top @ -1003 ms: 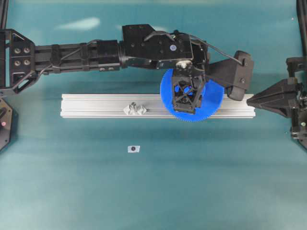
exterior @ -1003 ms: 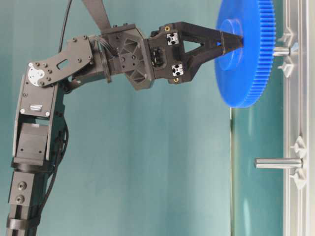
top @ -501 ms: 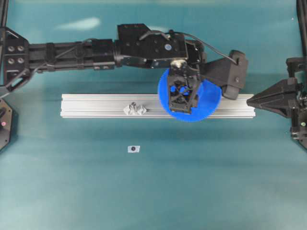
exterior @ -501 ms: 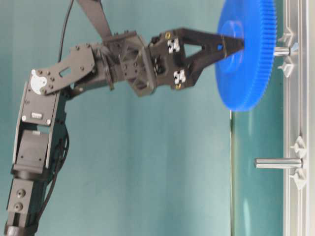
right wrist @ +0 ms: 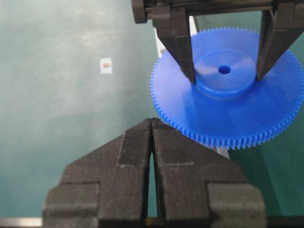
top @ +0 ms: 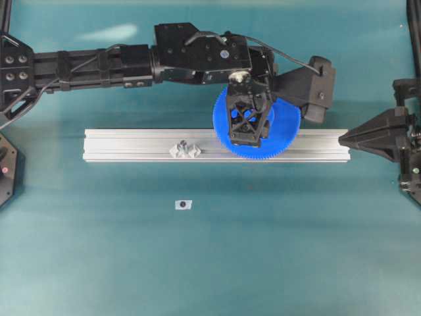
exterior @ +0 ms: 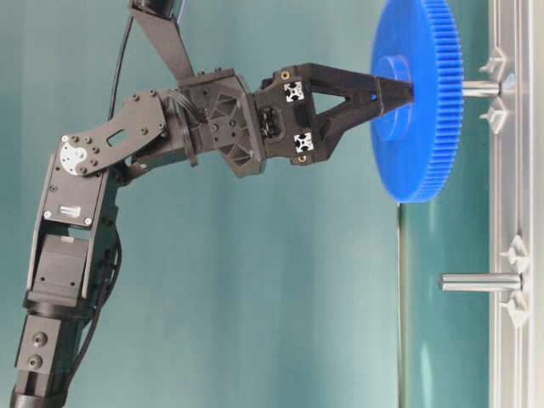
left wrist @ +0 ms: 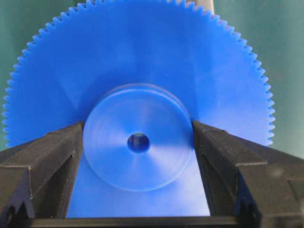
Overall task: Insert the large gear onto the shaft.
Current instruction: 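Align the gear's center hole above the right shaft with the left gripper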
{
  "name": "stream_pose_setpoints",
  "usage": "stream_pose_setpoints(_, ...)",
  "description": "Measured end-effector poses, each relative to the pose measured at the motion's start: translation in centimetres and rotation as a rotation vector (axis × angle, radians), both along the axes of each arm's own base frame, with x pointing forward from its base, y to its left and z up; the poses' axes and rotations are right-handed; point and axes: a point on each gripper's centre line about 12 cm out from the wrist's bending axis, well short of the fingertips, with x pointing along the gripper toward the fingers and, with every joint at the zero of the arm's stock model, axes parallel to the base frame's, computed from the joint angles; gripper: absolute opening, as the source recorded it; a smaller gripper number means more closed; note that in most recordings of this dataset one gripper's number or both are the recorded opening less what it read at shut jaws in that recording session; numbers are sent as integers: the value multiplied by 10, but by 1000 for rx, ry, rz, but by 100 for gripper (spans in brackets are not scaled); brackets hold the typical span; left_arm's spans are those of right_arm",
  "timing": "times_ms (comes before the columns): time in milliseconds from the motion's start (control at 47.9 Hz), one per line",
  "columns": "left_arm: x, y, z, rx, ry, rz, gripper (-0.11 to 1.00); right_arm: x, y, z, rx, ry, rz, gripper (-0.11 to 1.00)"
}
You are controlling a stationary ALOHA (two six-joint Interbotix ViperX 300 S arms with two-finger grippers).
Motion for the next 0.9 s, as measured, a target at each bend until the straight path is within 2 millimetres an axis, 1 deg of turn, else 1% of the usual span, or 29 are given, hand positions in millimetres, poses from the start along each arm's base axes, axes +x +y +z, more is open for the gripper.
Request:
stream_pose_setpoints(292,-2,-4,-2,-10,1,20,76,0,0,-1,11,1,-5,4)
stream_pose_setpoints(418,0,-11,-2,-11,-4,16,76,0,0,-1,13,1,-7,4)
stream_pose_setpoints(689,6,-36,-5,-23,-35,20,76,0,0,-1,11,3,-5,4)
stream_pose_setpoints(898,4,-41,-9,-27,-25,19,76,0,0,0,13,0,-5,4)
